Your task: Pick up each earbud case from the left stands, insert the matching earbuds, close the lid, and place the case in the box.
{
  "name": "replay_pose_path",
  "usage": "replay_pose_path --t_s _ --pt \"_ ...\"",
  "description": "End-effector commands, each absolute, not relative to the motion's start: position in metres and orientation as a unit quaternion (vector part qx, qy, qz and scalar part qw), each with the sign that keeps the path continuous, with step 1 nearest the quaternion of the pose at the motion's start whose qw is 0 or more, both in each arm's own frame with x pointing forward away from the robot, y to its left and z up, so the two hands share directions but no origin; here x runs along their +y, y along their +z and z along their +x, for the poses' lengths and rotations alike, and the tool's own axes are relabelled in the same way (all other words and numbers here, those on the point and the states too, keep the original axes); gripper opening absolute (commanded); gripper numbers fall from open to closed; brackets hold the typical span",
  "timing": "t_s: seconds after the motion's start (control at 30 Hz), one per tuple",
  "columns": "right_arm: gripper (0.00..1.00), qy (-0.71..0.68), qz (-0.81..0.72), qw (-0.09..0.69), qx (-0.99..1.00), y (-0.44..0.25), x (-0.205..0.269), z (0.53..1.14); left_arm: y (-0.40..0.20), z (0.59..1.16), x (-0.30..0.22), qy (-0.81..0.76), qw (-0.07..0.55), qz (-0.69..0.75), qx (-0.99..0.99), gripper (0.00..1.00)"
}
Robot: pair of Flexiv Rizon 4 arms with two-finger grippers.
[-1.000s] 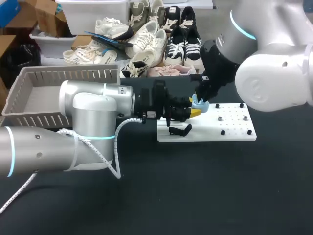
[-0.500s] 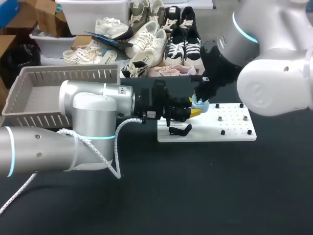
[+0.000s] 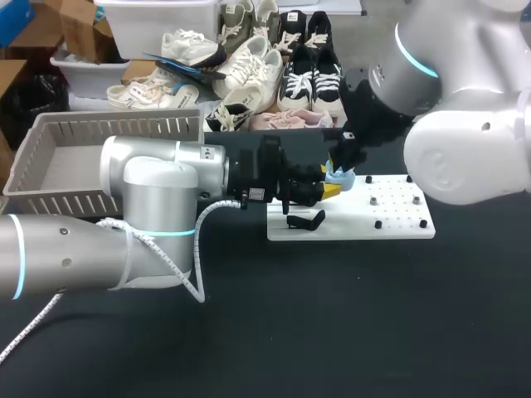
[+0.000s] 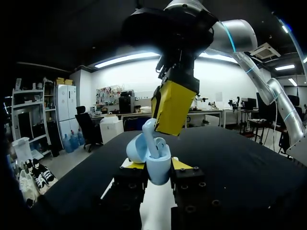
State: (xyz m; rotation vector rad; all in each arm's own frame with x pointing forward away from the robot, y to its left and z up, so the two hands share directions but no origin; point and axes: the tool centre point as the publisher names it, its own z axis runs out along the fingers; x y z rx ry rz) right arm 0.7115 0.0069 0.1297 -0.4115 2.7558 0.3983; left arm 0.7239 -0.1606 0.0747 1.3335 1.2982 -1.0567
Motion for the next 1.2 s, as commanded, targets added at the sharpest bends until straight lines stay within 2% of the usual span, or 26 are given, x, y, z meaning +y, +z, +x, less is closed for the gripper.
replay_pose_path --t_s 0.03,1.2 --pt "0.00 0.136 -0.142 0.170 0.965 0.1292 0.0048 0.7063 0.0741 0.7241 -0.1604 -0.434 0.481 0.546 0.531 0.00" --pt "0.00 0.134 -0.158 0.195 0.959 0.1274 0.0011 0.7045 0.0741 0.7241 -0.1604 -0.434 0.481 0.546 0.531 0.00"
